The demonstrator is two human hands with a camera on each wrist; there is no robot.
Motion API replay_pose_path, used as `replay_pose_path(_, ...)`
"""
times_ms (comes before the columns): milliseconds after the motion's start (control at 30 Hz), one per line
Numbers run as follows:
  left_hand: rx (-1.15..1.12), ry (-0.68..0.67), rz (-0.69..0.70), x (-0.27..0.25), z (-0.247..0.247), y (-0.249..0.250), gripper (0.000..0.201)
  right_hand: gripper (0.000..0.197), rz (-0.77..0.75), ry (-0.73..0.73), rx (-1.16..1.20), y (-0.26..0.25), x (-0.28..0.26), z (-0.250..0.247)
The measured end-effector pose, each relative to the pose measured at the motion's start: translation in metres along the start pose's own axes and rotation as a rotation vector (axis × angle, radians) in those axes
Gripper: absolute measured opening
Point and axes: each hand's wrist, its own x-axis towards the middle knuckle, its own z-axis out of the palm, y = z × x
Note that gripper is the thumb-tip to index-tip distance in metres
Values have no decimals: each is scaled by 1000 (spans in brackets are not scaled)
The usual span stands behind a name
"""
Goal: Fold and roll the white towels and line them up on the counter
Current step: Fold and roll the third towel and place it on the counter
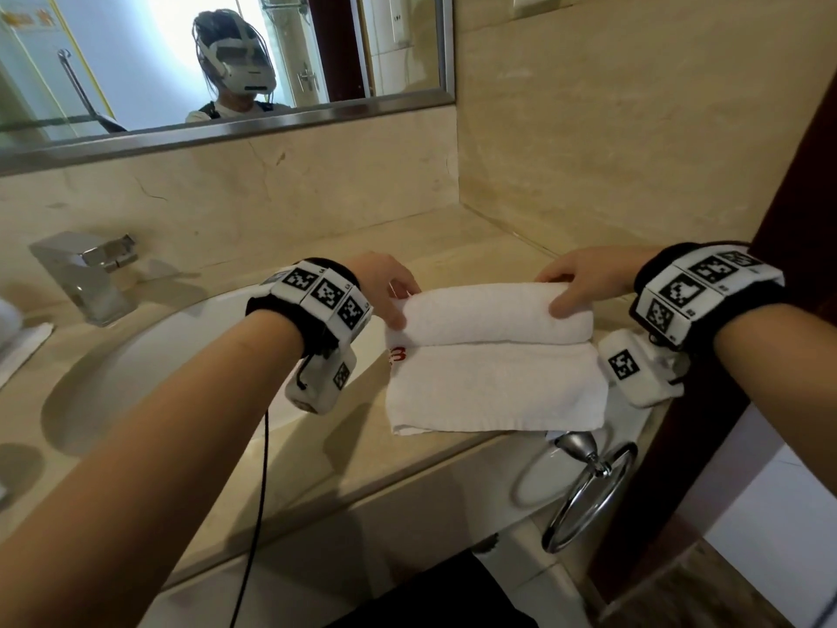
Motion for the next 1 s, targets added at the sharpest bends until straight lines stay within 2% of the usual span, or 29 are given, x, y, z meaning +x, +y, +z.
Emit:
replay_pose_path(100, 34, 19, 23, -4, 3, 6, 45, 44, -23, 19, -62, 1, 1, 6)
replay_pose_path(267, 95, 76, 89, -14, 13, 11, 43, 41, -82, 67, -166, -2, -3, 15)
replay_pose_path(400, 35, 47, 71, -24, 13, 10, 34, 41, -117, 152, -252, -4, -11, 23)
replay_pose_path(467, -22, 45, 101, -29, 9, 8, 26, 41, -142, 185, -305, -6, -13, 26)
replay_pose_path(567, -36, 50, 147, -35, 6, 7, 24, 41, -180, 228, -362, -7, -17, 30)
replay_pose_path(633, -23, 57, 164, -38, 7, 8, 25, 41, -208, 251, -379, -7, -20, 31)
replay_pose_path(833, -107, 48, 172, -45, 12, 6, 9, 40, -223, 289, -503, -14, -27, 34)
replay_pose_path(867, -124, 10, 154, -46, 14, 8, 15, 42, -214, 283, -539, -15, -28, 35)
replay_pose_path(933, -59, -93, 108, -45, 22, 14, 40, 45, -192, 268, -623, -20, -29, 36)
replay_pose_path(1000, 37, -128, 96, -39, 31, 20, 58, 49, -169, 228, -725, -27, -27, 35)
